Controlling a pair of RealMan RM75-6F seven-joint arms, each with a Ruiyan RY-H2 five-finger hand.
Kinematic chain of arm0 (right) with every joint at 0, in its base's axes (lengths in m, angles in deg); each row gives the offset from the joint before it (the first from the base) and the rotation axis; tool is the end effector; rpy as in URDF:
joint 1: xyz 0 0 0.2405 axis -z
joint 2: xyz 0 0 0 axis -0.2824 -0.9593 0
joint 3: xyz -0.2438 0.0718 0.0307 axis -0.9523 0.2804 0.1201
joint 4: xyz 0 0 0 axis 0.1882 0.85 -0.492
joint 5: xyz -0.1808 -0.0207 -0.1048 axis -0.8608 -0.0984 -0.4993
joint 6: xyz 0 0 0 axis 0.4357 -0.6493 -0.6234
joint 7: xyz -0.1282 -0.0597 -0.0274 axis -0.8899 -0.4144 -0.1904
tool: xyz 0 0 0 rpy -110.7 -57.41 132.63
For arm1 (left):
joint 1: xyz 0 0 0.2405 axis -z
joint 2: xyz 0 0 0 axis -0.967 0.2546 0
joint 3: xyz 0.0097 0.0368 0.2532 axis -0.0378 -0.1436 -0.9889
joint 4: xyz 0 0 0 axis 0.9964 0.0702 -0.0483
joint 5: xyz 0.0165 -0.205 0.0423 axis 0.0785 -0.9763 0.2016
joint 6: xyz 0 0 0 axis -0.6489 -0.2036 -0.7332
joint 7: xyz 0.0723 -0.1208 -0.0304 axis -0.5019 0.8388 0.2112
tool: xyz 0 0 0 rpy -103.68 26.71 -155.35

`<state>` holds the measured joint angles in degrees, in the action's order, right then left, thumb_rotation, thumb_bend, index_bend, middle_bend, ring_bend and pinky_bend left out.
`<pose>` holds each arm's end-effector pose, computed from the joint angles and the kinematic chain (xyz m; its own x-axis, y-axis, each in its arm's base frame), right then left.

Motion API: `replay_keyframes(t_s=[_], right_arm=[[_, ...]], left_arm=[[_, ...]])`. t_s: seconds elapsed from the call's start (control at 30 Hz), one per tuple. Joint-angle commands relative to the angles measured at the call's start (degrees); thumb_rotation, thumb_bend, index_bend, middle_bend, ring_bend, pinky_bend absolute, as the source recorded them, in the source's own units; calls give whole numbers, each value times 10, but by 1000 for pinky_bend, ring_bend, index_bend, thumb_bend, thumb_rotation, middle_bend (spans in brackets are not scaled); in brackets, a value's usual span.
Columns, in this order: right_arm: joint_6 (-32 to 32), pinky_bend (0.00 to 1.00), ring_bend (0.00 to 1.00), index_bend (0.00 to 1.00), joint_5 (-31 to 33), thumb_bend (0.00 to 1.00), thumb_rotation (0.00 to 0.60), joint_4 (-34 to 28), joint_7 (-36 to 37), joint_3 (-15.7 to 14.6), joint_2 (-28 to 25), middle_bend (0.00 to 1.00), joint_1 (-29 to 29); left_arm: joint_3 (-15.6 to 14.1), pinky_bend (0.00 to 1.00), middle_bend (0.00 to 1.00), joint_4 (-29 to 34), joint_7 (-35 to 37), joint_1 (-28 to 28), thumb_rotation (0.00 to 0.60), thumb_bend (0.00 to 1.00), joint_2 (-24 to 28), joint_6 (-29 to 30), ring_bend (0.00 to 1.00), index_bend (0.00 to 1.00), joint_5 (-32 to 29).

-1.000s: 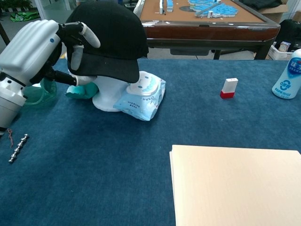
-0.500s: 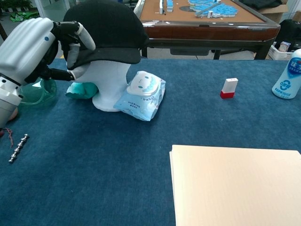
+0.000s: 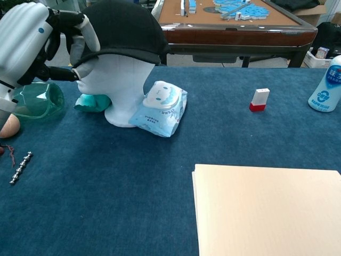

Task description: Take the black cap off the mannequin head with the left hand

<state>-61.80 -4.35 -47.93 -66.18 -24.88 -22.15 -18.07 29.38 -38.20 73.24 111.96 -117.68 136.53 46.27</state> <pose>-0.3263 -0.1707 0.1911 0.4026 0.0566 0.9136 -0.9149 0.0567 0.3997 -0.1453 0.3135 0.0076 0.0449 -0.4360 0.8988 0.7366 -0.5934 -0.3246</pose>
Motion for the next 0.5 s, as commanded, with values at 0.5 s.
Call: replay_keyframes(t_s=[0.5], right_arm=[[3, 454, 376, 443, -1, 355, 600, 0, -5, -1, 1, 437, -1]], left_arm=[[27, 775, 717, 61, -54, 30, 600, 444, 53, -9, 611, 585, 0]])
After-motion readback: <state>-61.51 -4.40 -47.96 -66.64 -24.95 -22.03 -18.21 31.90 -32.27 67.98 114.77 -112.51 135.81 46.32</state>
